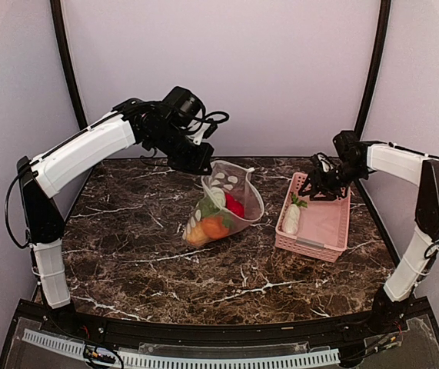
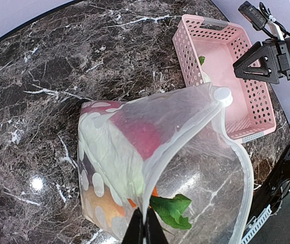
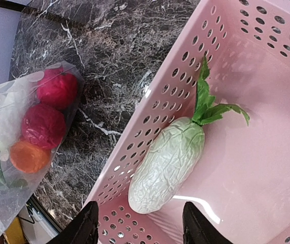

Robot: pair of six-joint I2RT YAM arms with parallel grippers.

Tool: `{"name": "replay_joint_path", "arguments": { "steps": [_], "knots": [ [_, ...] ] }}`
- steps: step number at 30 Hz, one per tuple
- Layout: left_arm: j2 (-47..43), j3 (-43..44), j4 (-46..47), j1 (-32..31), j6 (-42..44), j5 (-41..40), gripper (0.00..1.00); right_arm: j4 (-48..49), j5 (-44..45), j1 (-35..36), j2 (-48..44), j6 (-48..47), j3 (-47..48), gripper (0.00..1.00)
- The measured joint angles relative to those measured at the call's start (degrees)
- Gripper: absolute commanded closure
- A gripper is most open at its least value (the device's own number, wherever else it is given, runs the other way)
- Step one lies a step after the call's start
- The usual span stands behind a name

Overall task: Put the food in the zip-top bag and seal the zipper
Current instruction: Adjust the zipper food storage bag at the center of the board, then pick up the fake vegetable from the bin.

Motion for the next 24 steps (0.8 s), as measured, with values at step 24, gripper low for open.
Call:
{"name": "replay_joint_path", "arguments": {
  "steps": [24],
  "knots": [
    [0.0, -0.6, 1.4, -0.2, -1.4, 0.0, 0.99, 2.0, -0.5, 0.0, 12.6, 7.3, 2.8, 0.42]
  ]
}}
